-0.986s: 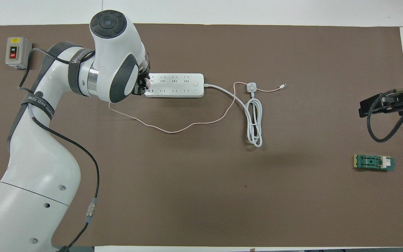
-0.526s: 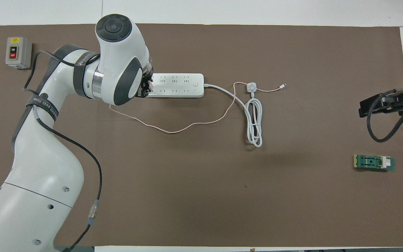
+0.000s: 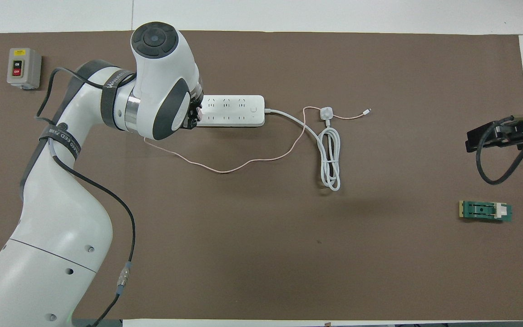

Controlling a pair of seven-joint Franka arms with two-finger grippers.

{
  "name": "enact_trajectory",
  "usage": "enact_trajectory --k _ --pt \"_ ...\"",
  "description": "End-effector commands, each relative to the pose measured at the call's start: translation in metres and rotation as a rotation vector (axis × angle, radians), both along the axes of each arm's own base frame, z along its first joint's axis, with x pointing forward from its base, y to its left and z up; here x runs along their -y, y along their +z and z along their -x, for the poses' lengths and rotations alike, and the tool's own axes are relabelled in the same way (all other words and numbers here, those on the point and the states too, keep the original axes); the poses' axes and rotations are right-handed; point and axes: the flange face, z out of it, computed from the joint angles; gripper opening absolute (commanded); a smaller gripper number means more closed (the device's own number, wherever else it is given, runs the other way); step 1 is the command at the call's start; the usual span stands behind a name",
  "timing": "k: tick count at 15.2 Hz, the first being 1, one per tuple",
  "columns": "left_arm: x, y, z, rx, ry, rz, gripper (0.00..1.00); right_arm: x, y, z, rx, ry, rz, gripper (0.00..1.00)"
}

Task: Plug charger into power strip
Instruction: 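Push the charger prongs into the power strip socket with the left gripper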

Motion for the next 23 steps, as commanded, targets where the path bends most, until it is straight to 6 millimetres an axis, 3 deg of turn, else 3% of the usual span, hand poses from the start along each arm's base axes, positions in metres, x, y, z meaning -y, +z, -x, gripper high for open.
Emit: enact_trajectory --k 1,6,14,23 --pt "-0.006 -0.007 0.008 -0.003 0.011 -0.016 0.0 0.003 0.005 0.004 -0.005 0.015 -0.001 1.0" --pt "-0.012 -0.01 0.018 0.039 0.019 0.007 0.0 0.003 0.005 0.004 -0.005 0.015 -0.001 1.0" --pt "-0.018 -0.011 0.016 0.045 0.113 0.007 0.0 0.003 0.005 0.004 -0.005 0.015 -0.001 1.0" --pt "-0.011 -0.023 0.017 0.038 0.141 -0.008 0.0 0.003 0.005 0.004 -0.005 0.015 -0.001 1.0"
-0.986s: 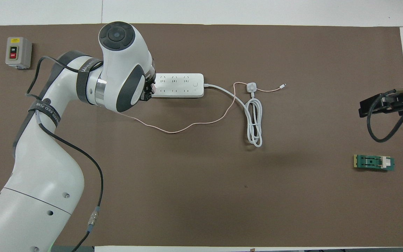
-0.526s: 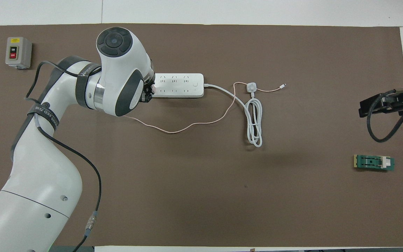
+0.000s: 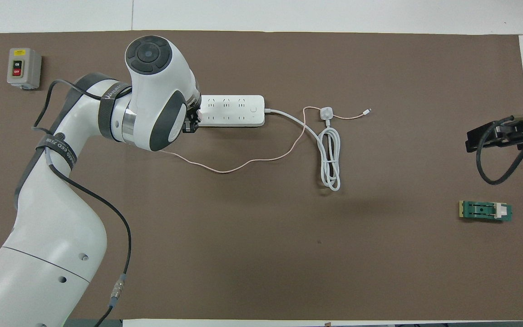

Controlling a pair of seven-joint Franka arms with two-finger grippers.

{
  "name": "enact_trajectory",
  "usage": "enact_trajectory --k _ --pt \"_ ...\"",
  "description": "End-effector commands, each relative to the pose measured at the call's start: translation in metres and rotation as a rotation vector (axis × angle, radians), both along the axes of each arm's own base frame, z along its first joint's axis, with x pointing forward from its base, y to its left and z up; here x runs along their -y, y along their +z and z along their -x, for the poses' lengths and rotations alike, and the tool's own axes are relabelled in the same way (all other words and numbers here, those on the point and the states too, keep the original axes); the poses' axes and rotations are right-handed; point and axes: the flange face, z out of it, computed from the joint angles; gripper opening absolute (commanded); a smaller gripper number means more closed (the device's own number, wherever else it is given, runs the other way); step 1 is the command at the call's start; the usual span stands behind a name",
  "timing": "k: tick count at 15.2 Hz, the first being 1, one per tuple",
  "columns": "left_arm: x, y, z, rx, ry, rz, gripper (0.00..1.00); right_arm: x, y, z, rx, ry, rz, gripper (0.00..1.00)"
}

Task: Plug charger into power strip
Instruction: 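Push the charger prongs into the power strip socket with the left gripper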

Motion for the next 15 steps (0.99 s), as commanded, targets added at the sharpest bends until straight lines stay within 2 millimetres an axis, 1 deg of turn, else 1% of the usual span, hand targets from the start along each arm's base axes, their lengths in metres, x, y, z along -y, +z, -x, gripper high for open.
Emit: enact_trajectory --k 1,3,6,7,11,13,15 --pt "-0.003 -0.019 0.007 -0.018 -0.011 -0.036 0.0 0.003 0.005 0.004 -0.005 0.015 -0.001 1.0" --pt "-0.002 -0.028 0.006 -0.031 -0.03 -0.045 0.0 0.004 0.005 0.004 -0.005 0.015 0.001 1.0" --pt "-0.001 -0.032 0.006 -0.036 -0.053 -0.047 0.0 0.004 0.005 0.004 -0.005 0.015 0.001 1.0" --pt "0.0 -0.042 0.005 -0.047 -0.054 -0.053 0.0 0.004 0.005 0.004 -0.005 0.015 0.001 1.0" --pt "0.0 -0.051 0.003 -0.058 -0.079 -0.055 0.0 0.004 0.005 0.004 -0.005 0.015 0.001 1.0" --pt "0.001 -0.062 0.002 -0.068 -0.084 -0.06 0.0 0.003 0.005 0.004 -0.005 0.015 -0.001 1.0" --pt "0.0 -0.058 0.001 -0.067 -0.1 -0.059 0.0 0.003 0.005 0.004 -0.005 0.015 -0.001 1.0"
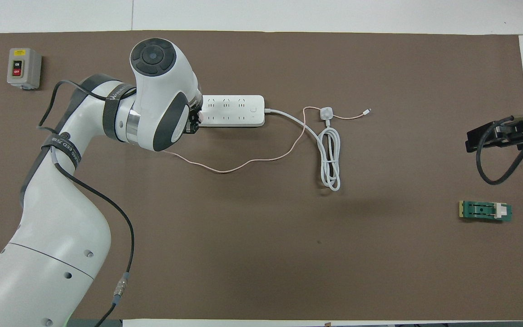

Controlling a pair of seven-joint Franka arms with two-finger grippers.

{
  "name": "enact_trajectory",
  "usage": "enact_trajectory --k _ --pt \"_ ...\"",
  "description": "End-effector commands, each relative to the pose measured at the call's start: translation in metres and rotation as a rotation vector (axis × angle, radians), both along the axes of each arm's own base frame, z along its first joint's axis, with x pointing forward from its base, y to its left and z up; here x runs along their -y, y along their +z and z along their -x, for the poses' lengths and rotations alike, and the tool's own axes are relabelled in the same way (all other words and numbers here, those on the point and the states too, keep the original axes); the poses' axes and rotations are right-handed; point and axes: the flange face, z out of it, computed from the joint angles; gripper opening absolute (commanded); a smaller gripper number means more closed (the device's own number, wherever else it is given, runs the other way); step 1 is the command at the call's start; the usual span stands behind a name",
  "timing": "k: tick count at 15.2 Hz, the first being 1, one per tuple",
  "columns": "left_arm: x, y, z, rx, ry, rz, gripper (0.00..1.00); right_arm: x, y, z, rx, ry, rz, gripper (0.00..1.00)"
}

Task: Plug charger into power strip
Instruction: 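Push the charger prongs into the power strip socket with the left gripper, then open the left gripper to release the plugged-in charger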

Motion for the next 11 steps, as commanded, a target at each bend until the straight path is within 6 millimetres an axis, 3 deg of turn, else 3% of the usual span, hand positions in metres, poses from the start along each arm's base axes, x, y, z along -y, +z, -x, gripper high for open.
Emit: enact_trajectory --k 1,2,3,4,6,8,11 --pt "-0.003 -0.042 0.0 -0.054 -0.061 -0.047 0.0 0.004 0.005 0.004 -0.005 0.015 0.001 1.0" --pt "-0.006 -0.033 -0.003 -0.041 -0.073 -0.039 0.0 0.004 0.005 0.004 -0.005 0.015 0.001 1.0" --pt "-0.004 -0.015 -0.006 -0.016 -0.077 -0.023 0.33 0.003 0.005 0.004 -0.005 0.015 -0.001 1.0" --pt "-0.005 -0.003 -0.007 0.001 -0.075 -0.017 0.78 0.004 0.005 0.004 -0.005 0.015 0.001 1.0" --pt "-0.016 0.031 -0.008 0.035 -0.07 -0.007 0.93 0.003 0.005 0.004 -0.005 0.015 -0.001 1.0" --pt "-0.043 0.058 -0.011 0.017 -0.063 -0.008 0.94 0.003 0.005 0.004 -0.005 0.015 -0.001 1.0" --pt "-0.06 0.104 -0.014 0.02 -0.111 -0.008 0.94 0.004 0.005 0.004 -0.005 0.015 0.001 1.0"
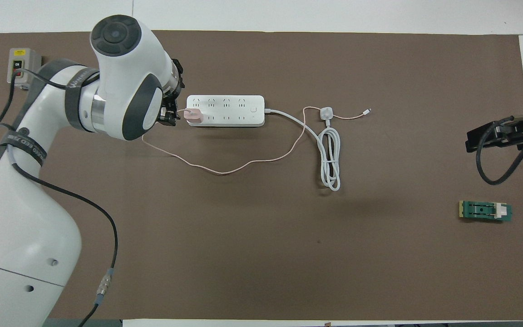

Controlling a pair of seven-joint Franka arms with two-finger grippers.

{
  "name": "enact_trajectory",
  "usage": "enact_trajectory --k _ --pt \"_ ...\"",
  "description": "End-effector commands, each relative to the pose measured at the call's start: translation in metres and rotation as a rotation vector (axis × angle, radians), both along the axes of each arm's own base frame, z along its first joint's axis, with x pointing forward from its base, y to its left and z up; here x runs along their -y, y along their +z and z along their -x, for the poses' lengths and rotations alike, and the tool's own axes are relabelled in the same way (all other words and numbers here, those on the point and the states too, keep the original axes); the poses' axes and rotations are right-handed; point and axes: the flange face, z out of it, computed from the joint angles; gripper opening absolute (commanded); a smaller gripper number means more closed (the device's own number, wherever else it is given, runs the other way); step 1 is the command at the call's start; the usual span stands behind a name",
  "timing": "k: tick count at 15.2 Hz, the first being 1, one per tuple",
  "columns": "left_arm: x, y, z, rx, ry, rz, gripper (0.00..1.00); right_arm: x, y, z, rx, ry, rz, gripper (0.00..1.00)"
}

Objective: Plug charger into power strip

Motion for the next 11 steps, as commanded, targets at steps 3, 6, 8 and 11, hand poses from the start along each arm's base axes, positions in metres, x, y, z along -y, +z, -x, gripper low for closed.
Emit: enact_trajectory --k 3,6,8,11 --pt "-0.05 0.082 0.008 -0.002 -0.175 -0.017 0.94 0.004 0.005 0.004 -0.005 0.015 0.001 1.0" --pt "-0.111 0.12 0.013 -0.017 -0.361 -0.03 0.94 0.003 0.005 0.004 -0.005 0.015 -0.001 1.0" --pt "-0.148 0.14 0.015 -0.009 -0.483 -0.037 0.94 0.003 0.005 0.004 -0.005 0.015 -0.001 1.0" --pt "-0.195 0.167 0.024 0.004 -0.643 -0.051 0.94 0.003 0.005 0.004 -0.005 0.015 -0.001 1.0"
